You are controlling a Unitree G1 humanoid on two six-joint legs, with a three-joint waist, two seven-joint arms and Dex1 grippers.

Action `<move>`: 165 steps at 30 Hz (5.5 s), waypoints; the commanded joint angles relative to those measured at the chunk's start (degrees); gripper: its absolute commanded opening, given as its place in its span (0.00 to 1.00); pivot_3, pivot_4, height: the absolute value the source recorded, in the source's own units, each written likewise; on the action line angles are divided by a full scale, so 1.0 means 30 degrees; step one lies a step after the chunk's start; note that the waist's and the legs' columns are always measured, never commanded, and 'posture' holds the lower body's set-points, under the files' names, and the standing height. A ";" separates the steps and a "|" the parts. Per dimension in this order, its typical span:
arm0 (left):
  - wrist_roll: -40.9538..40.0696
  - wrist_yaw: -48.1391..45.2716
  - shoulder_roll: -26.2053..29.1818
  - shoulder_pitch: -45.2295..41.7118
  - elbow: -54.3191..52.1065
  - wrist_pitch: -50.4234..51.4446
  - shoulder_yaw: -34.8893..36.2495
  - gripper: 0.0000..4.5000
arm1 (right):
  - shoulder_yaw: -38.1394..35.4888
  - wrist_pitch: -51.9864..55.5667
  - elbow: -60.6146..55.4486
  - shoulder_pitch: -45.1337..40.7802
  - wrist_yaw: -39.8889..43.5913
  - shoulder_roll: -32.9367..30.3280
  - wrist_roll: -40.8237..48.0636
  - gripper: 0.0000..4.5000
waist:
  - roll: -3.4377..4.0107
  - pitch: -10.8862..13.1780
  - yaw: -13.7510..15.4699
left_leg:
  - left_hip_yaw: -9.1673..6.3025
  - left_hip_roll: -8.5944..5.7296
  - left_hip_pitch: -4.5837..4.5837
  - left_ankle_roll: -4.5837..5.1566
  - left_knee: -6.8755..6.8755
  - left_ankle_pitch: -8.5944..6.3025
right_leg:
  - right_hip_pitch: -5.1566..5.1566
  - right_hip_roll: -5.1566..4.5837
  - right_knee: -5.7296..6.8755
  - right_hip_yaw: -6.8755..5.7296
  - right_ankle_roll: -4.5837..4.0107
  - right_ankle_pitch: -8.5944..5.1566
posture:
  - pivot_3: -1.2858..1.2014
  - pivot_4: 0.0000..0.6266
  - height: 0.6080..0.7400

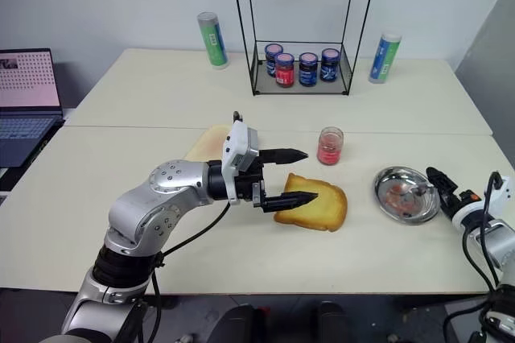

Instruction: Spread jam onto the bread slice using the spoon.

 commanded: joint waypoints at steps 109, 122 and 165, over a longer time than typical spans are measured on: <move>-0.0115 0.3645 0.0793 0.1911 -0.0907 -0.0192 0.2836 1.00 | 0.6227 -0.2510 -0.2790 -0.9908 -0.1170 0.7243 -0.9582 0.02 | 0.0060 0.0044 -0.0113 | -0.0004 0.0014 -0.0092 -0.0001 -0.0021 0.0006 | -0.0096 -0.0129 -0.0005 -0.0042 0.0000 0.0039 | 0.52 0.24 1.00; 0.0085 0.3203 0.0635 0.1701 -0.0365 -0.0640 0.2553 1.00 | 0.3019 -0.0093 -0.3612 -1.0567 -0.3765 0.7755 -0.6275 0.02 | 0.0061 0.0044 -0.0279 | -0.0003 0.0010 -0.0095 0.0001 -0.0025 0.0005 | -0.0097 -0.0127 -0.0006 -0.0041 0.0000 0.0039 | 0.52 0.24 1.00; 0.0297 0.2031 0.0961 0.0843 0.0527 -0.0890 0.2604 1.00 | 0.3267 -0.0311 -0.5678 -0.9099 -0.5455 0.6668 -0.3687 0.02 | 0.0063 0.0046 -0.0392 | -0.0002 0.0007 -0.0107 0.0004 -0.0035 0.0004 | -0.0101 -0.0087 -0.0025 -0.0036 0.0003 0.0037 | 0.52 0.24 1.00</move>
